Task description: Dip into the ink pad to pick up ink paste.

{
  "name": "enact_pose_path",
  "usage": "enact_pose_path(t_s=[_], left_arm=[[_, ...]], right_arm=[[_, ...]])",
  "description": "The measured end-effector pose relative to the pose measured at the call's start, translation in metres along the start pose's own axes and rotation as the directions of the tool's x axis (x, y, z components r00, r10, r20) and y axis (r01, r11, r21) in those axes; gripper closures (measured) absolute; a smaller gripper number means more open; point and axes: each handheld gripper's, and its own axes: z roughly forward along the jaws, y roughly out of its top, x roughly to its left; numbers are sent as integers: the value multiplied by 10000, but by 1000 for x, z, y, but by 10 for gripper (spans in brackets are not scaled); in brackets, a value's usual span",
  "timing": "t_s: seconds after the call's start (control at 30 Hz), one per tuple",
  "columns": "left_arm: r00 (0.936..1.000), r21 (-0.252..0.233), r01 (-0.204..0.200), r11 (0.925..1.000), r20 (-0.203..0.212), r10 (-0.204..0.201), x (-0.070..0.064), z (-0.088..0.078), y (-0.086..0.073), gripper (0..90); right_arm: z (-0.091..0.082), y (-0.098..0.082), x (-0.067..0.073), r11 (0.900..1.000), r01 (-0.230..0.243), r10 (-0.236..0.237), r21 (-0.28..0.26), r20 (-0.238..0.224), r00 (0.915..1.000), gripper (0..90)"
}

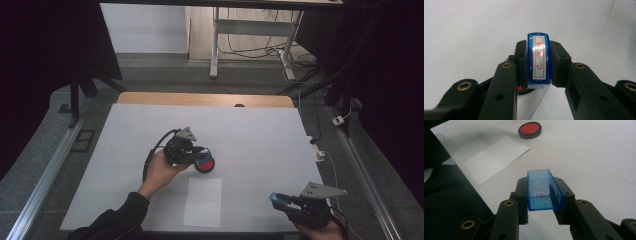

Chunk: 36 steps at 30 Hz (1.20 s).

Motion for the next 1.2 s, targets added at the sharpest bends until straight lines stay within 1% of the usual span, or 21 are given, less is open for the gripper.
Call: enact_pose_path(t_s=[0.13,0.27,0.37,0.53,0.6,0.83,0.93,1.03,1.2], left_arm=[[9999,166,94,9998,-91,-93,4,8,-1,711],[9997,392,107,9992,-229,-98,6,15,-2,710],[9995,427,218,9989,-254,-207,8,18,-2,710],[9987,540,324,9980,-412,-302,12,21,-4,710],[9986,527,409,9978,-357,-390,13,22,-4,711],[9986,637,390,9972,-377,-366,12,25,-5,710],[9981,815,366,9960,-532,-323,12,28,-5,710],[9975,796,479,9957,-549,-436,12,29,-6,711],[9976,894,427,9951,-576,-376,11,30,-5,712]], right_arm=[[0,0,0,10000,15,-15,9,-5,10000,687],[0,0,0,10000,53,-54,61,14,10000,687],[0,0,0,9999,77,-77,73,16,10000,687],[0,0,1,9999,114,-114,105,-3,9999,687],[1,0,1,9999,117,-117,88,-22,9999,686],[1,0,1,9998,150,-150,112,-13,9999,686],[1,0,1,9998,158,-158,121,-12,9999,686],[1,0,2,9998,165,-164,129,-34,9999,686],[1,0,2,9997,177,-177,170,-10,9998,686]])
